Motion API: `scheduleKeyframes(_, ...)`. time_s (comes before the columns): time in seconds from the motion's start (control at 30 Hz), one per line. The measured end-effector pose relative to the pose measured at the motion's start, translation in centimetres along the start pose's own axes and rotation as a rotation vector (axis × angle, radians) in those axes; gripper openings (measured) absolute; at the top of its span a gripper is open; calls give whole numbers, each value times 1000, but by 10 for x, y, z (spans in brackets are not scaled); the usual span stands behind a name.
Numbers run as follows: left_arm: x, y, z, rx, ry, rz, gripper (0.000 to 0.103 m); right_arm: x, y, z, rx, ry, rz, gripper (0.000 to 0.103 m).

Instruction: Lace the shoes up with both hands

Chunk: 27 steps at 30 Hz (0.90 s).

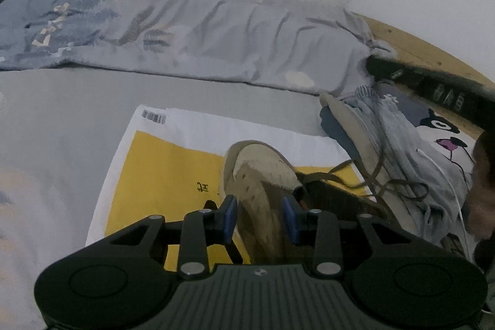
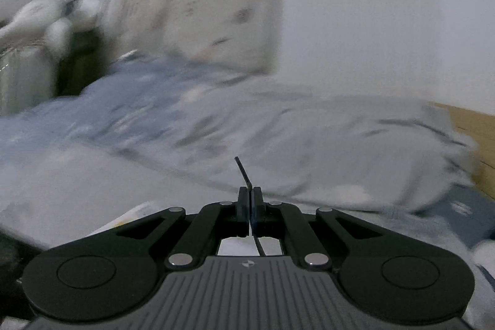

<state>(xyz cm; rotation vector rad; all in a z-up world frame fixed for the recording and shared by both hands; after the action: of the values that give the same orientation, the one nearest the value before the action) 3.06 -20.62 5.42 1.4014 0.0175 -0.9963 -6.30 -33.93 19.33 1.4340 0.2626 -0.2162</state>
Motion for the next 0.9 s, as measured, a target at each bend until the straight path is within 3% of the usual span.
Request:
scheduleKeyframes(0.1, 1, -1, -2, -6, -10, -8, 29, 10, -12, -28, -94, 89, -57, 0)
scheduleKeyframes(0.33, 1, 0, -9, -12, -34, 0, 21, 29, -44, -56, -267, 147, -177, 0)
scheduleKeyframes(0.63, -3, -3, -14, -18, -52, 5, 17, 36, -56, -62, -337, 179, -263, 0)
scheduleKeyframes(0.9, -3, -3, -22, -62, -85, 3, 17, 45, -68, -71, -430, 151, -316, 0)
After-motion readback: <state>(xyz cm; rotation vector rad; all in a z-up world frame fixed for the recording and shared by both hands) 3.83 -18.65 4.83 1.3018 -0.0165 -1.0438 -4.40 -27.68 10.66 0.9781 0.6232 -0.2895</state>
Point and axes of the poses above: each gripper's, at about its wrist camera, not at the fingertips, and x roughly the way its jaws point, z to its right, y to its top, the point moved 1 cm from there along x, roughly the way its jaws point, and after that the axes turned 6 degrees about x, right-handed, at the moved point
